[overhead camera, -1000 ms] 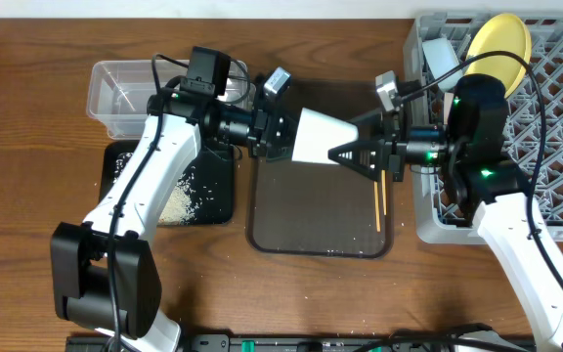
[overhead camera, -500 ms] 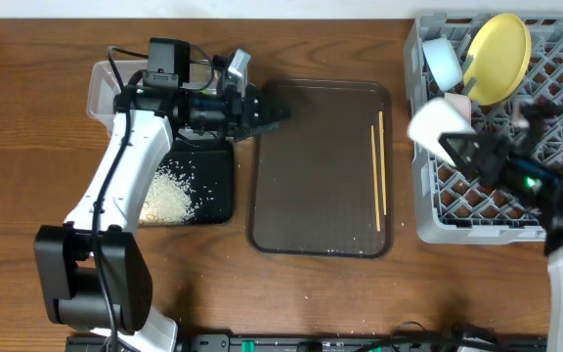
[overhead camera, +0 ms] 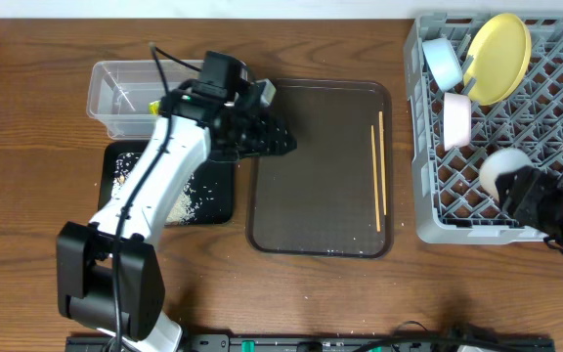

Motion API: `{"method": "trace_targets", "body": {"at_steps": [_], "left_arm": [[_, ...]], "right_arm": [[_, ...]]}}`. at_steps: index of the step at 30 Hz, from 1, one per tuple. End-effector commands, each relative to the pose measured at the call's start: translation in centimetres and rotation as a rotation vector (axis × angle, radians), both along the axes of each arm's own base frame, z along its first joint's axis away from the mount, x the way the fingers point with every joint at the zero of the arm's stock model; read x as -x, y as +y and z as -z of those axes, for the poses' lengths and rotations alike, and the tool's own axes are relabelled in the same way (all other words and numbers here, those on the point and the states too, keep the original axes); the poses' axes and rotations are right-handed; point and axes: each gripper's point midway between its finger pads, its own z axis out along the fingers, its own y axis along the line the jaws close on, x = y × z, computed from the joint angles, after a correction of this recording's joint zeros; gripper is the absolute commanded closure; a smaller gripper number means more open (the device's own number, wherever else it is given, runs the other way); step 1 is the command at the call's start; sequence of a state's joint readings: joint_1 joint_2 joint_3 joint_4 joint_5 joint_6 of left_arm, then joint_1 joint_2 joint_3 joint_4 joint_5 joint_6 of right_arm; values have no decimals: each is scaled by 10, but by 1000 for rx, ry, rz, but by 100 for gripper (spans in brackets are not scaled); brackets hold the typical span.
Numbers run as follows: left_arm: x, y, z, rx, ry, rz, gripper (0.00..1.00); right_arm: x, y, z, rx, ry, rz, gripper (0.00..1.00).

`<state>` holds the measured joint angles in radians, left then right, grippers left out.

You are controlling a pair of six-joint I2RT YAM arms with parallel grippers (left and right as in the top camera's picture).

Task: Sort waste into correct bins and load items into the dishwasher rack
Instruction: 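Release the cup from the left gripper and carry it right into the rack, then lower the cup into the rack, open the right gripper, park the left arm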

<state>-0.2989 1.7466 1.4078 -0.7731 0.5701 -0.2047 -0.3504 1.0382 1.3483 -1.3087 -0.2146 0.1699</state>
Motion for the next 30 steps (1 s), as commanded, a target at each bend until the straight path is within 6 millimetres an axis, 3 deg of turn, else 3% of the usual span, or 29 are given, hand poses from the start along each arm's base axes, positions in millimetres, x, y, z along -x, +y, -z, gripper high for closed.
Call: {"method": "trace_targets", "body": {"at_steps": [1, 7, 18, 23, 30], "left_arm": [[-7, 17, 5, -196, -89, -13, 30], [-4, 16, 10, -300, -119, -1, 30], [-3, 15, 10, -302, -118, 3, 30], [-3, 15, 10, -303, -117, 3, 30], [-3, 15, 10, -303, -117, 4, 30]], "right_arm": [[10, -29, 11, 127, 109, 79, 51], [1, -30, 47, 79, 287, 44, 51], [-44, 6, 95, 13, 410, -151, 51], [-50, 17, 118, 0, 496, -197, 51], [-52, 19, 149, -25, 612, -195, 47]]}}
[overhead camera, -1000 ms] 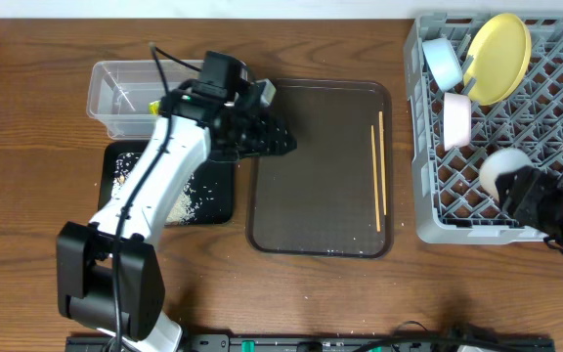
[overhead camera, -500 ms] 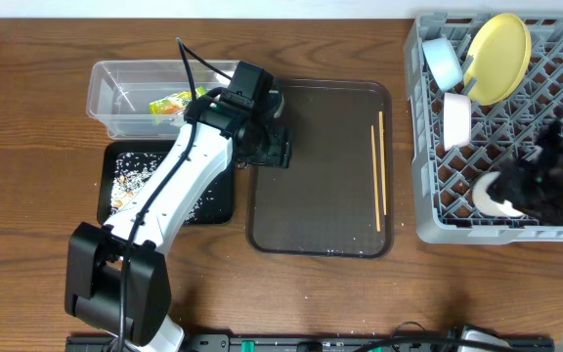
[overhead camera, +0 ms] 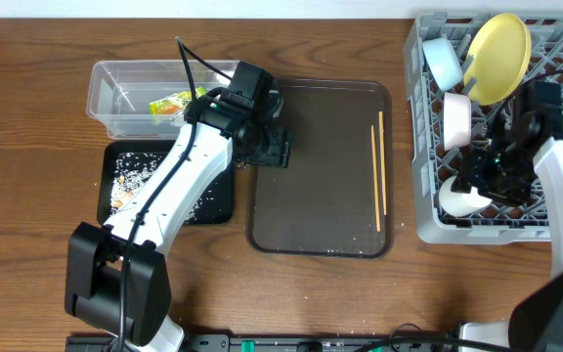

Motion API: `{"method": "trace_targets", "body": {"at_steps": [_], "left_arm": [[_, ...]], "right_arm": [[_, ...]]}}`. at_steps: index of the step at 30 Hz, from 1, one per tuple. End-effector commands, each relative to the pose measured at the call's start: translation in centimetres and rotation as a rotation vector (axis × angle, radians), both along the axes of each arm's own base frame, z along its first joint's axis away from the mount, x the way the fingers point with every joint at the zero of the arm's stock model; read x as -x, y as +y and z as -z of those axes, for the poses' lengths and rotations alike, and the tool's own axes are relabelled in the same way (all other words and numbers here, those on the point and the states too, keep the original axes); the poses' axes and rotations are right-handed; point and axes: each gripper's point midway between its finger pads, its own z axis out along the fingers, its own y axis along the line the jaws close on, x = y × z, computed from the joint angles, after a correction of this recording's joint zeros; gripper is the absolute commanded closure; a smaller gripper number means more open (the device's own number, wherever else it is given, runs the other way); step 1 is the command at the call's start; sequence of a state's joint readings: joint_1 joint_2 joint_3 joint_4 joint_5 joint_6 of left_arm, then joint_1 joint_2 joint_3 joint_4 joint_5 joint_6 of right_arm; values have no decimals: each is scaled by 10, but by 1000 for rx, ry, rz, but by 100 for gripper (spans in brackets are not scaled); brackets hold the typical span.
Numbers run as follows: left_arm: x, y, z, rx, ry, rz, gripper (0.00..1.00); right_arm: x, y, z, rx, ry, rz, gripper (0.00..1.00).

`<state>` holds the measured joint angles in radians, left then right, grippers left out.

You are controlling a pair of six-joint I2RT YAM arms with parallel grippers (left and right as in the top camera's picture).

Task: Sort waste into correct bins and load items into the dishwasher rack
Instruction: 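Lower the cup into the rack, open the right gripper, park the left arm, then reach the right gripper to the brown tray and grasp one wooden chopstick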

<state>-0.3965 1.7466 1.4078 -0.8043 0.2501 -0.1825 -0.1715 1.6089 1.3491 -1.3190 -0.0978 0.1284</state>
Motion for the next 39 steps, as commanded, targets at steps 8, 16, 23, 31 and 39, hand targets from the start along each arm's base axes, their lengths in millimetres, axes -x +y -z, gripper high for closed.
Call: {"method": "trace_targets", "body": {"at_steps": [8, 16, 23, 31, 39], "left_arm": [[-7, 11, -18, -50, -72, 4, 30], [-14, 56, -83, -96, -261, -115, 29], [-14, 103, -122, -75, -350, -255, 22], [-10, 121, -94, -98, -239, -332, 18], [-10, 121, -82, -112, -198, -329, 18]], "right_arm": [[-13, 7, 13, -18, 38, -20, 12], [-57, 23, -73, -36, -177, -76, 18], [-96, 105, -97, -27, -370, -283, 26], [-108, 166, -29, 93, -315, -337, 38], [-104, 176, 54, 127, -109, -352, 47]]}}
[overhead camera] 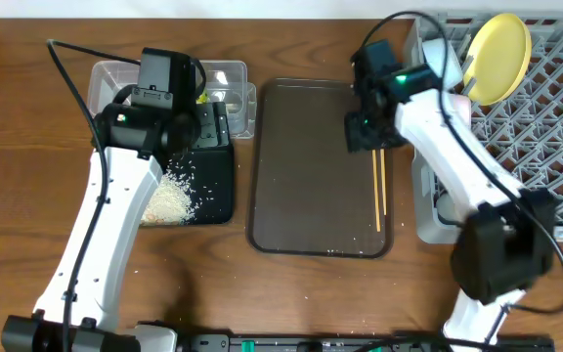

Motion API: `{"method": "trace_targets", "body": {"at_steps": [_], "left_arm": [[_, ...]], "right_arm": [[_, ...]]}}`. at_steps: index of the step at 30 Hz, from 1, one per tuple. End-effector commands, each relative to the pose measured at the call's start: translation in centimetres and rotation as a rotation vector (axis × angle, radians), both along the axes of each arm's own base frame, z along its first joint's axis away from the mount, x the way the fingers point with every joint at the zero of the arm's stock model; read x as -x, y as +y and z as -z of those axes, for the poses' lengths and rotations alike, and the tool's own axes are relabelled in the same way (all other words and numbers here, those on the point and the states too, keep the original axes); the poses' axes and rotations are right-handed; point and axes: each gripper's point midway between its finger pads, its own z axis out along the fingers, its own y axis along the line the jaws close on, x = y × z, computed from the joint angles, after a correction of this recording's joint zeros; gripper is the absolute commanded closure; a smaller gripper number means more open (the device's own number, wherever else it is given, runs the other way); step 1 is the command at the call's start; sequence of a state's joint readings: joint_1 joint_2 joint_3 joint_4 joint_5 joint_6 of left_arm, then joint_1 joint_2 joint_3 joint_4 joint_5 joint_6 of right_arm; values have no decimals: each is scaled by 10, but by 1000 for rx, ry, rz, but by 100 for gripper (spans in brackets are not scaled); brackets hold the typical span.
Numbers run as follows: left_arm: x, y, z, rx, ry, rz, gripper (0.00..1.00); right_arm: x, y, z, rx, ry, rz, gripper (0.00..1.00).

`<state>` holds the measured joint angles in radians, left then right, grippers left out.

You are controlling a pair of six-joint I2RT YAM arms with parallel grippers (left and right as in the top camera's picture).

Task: Sort waste into correct bins and load items into the dishwasher rack
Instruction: 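Reach the right gripper to the brown tray and grasp one wooden chopstick, then carry the chopstick with the right gripper and insert it into the rack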

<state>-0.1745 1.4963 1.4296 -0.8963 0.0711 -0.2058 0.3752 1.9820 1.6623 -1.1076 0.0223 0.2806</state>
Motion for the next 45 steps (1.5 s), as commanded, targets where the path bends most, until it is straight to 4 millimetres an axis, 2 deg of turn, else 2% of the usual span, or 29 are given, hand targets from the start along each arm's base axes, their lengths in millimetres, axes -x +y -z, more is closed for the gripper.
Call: {"method": "trace_targets", "body": {"at_steps": [1, 7, 14, 22, 26, 29, 33, 36, 39, 45], "left_arm": [[1, 3, 5, -11, 16, -14, 17], [1, 3, 5, -10, 16, -14, 11], [1, 3, 5, -10, 16, -14, 11], [1, 3, 5, -10, 16, -14, 10], [1, 3, 5, -10, 16, -14, 10], [1, 3, 5, -10, 16, -14, 10], [1, 3, 5, -11, 16, -14, 10], [1, 3, 5, -11, 16, -14, 10], [1, 3, 5, -10, 16, -14, 10], [1, 3, 5, -10, 16, -14, 10]], "right_arm": [[3, -3, 26, 45, 56, 39, 47], [9, -8, 59, 85, 137, 74, 52], [19, -25, 78, 147, 169, 152, 54], [32, -24, 106, 112, 189, 165, 57], [37, -23, 111, 104, 200, 165, 72], [38, -22, 111, 101, 206, 165, 99], [37, -19, 111, 84, 205, 156, 99], [34, -11, 102, 28, 223, 91, 99], [25, -5, 78, -29, 229, 48, 99], [0, -18, -8, -60, 145, 17, 99]]}}
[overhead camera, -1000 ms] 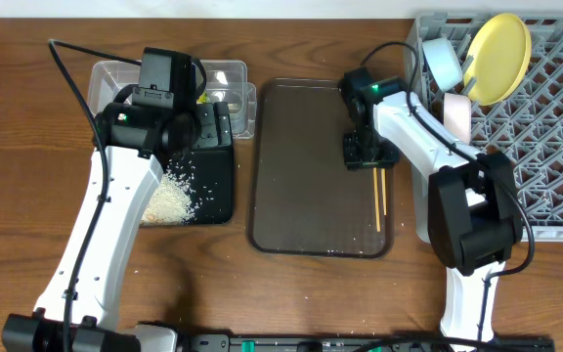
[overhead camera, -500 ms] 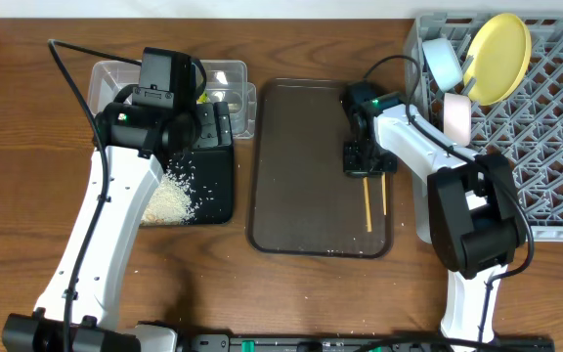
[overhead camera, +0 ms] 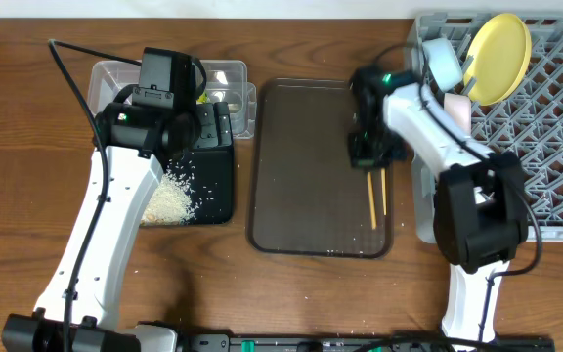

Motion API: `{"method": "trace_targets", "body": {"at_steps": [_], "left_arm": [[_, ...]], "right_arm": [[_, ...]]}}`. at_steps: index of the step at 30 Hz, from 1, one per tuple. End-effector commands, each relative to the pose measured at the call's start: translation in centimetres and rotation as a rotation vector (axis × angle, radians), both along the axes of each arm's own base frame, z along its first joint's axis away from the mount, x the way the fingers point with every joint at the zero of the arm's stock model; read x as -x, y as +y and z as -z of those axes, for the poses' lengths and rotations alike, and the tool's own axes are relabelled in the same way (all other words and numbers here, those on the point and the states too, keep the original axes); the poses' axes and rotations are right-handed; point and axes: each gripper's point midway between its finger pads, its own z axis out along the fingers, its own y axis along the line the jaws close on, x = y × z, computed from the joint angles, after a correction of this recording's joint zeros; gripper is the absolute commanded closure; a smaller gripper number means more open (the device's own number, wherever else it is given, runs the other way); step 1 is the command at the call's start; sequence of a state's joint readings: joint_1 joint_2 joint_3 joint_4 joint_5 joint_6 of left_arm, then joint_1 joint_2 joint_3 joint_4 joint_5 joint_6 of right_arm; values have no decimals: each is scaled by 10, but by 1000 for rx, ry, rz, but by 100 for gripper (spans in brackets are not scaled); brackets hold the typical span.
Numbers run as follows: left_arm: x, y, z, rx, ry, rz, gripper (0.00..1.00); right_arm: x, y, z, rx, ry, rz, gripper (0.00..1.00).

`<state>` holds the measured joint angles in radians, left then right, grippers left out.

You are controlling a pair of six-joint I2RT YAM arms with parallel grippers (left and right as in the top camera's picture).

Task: Sort waste into correct bins and load items into the dishwasher rack
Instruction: 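Carry the chopstick with the right gripper and insert it into the rack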

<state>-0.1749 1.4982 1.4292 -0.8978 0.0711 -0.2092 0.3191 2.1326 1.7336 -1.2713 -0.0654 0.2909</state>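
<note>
Two wooden chopsticks [overhead camera: 372, 200] lie on the right side of the dark tray [overhead camera: 301, 166]. My right gripper [overhead camera: 366, 156] is down on their far ends; the left stick is tilted and runs up into the fingers, so the gripper looks shut on it. The grey dishwasher rack [overhead camera: 545, 147] at the right holds a yellow plate [overhead camera: 501, 44], a light blue bowl [overhead camera: 445, 61] and a pink cup [overhead camera: 456, 110]. My left gripper [overhead camera: 219, 122] hangs over the seam between the clear bin [overhead camera: 225, 76] and the black bin [overhead camera: 213, 191]; its fingers are too dark to read.
Rice [overhead camera: 169, 196] is piled in the black bin. The clear bin is mostly hidden under my left arm. Both arms' cables arch over the back of the table. Bare wood lies in front of the tray and the bins.
My right gripper has come down from the tray's far right corner onto the chopsticks' upper ends. One chopstick now lies tilted. The left arm has not moved.
First my left gripper was at the tray's left edge and my right at the rack with a white bowl. Then the bowl sat in the rack, with a wrapper in the clear bin. Later the left arm was over the bins and the right reached the chopsticks, which it now touches.
</note>
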Motion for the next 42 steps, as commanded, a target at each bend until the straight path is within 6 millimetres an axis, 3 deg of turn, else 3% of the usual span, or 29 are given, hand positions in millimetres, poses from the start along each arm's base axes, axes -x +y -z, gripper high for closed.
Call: {"method": "trace_targets", "body": {"at_steps": [1, 3, 5, 10, 14, 20, 22, 26, 27, 29, 31, 38, 42], "left_arm": [[0, 4, 4, -12, 12, -11, 10], [0, 3, 4, -11, 12, -11, 10], [0, 4, 4, -12, 12, -11, 10], [1, 3, 4, -12, 13, -11, 10], [1, 3, 4, -11, 12, -11, 10], [1, 3, 4, -12, 12, -11, 10], [1, 3, 4, -11, 12, -11, 10], [1, 3, 4, -11, 12, -11, 10], [1, 4, 4, -12, 12, -11, 10], [1, 4, 4, -12, 12, -11, 10], [1, 4, 4, -12, 12, -11, 10], [1, 3, 4, -11, 12, -11, 10], [0, 3, 4, -11, 12, -11, 10]], "right_arm": [[-24, -7, -64, -66, -137, -45, 99], [-26, -22, -95, -59, -184, -53, 99], [-26, -51, -121, -2, -236, -33, 99], [-20, -153, -163, 275, -320, 15, 99], [-19, -196, -161, 316, -289, -62, 98], [-27, -245, -124, 334, -252, -72, 98], [-28, -253, -113, 330, -251, -55, 96], [-38, -240, -100, 227, -292, -68, 72], [-40, -234, -101, 191, -307, -71, 58], [-47, -223, -106, 129, -343, -45, 5], [-55, -208, -116, 52, -389, -4, 1], [-77, -116, -175, -340, -550, -113, 1], [-81, -71, -170, -327, -542, -155, 3]]}}
